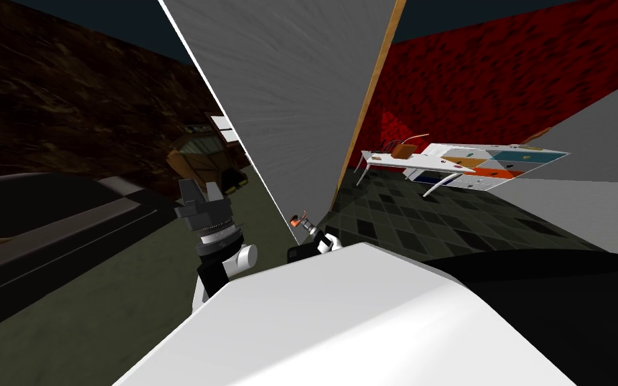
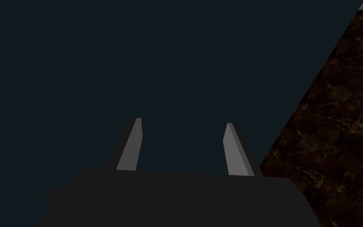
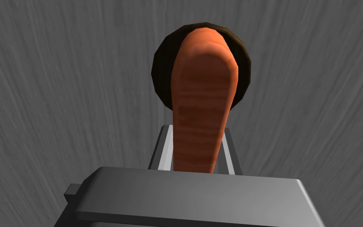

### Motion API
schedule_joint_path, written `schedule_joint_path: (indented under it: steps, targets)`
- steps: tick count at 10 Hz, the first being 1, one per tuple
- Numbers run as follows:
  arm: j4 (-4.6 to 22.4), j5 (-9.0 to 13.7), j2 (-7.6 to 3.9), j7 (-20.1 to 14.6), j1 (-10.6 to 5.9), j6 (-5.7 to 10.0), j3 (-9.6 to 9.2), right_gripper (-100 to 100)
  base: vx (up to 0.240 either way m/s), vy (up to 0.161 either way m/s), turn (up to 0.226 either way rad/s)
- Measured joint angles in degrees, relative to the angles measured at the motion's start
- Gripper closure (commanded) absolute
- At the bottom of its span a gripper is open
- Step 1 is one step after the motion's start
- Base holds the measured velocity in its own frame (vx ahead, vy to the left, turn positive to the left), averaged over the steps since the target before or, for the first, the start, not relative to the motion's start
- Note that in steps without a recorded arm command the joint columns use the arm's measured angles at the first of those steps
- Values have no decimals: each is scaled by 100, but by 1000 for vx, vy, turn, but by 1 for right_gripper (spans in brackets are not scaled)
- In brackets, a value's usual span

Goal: Push the door open

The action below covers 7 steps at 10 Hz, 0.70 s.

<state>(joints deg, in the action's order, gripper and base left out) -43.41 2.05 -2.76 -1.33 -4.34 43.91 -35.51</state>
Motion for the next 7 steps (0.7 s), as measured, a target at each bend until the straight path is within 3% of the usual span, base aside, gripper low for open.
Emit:
schedule_joint_path:
  steps: [3, 5, 7]
  targets:
    - [-59, 44, -7, 71, 17, -82, 198, 100, 116, 154, -39]
    - [126, 96, 28, 77, -113, -31, 371, 100, 121, 142, -48]
    - [-6, 118, -1, 144, 2, -58, 493, 100, 100, 116, -40]
